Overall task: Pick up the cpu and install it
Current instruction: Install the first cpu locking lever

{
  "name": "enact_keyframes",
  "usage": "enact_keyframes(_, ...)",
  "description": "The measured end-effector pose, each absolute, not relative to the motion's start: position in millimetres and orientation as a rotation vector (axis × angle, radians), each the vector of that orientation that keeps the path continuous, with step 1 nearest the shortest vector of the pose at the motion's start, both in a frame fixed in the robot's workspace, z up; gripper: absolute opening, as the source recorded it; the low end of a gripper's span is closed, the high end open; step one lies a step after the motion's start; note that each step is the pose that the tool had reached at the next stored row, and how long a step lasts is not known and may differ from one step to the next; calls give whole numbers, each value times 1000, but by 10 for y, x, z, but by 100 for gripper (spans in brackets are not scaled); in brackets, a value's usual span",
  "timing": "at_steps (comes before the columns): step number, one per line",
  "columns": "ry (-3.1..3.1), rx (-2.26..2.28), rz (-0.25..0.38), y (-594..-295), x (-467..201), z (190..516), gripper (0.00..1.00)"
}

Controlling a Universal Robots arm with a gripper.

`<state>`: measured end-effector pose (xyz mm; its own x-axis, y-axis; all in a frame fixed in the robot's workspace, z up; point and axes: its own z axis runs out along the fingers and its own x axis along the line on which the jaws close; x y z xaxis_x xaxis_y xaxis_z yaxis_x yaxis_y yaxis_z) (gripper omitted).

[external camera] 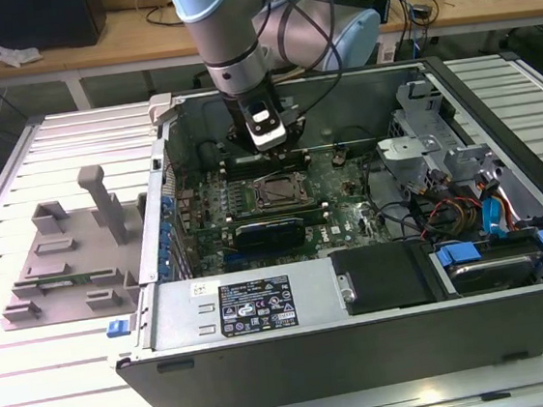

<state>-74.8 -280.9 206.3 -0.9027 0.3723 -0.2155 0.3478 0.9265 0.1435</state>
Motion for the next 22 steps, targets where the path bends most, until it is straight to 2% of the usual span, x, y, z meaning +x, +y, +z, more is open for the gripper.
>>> enact_keyframes(22,2790,481,173,-2879,-880,1939,11)
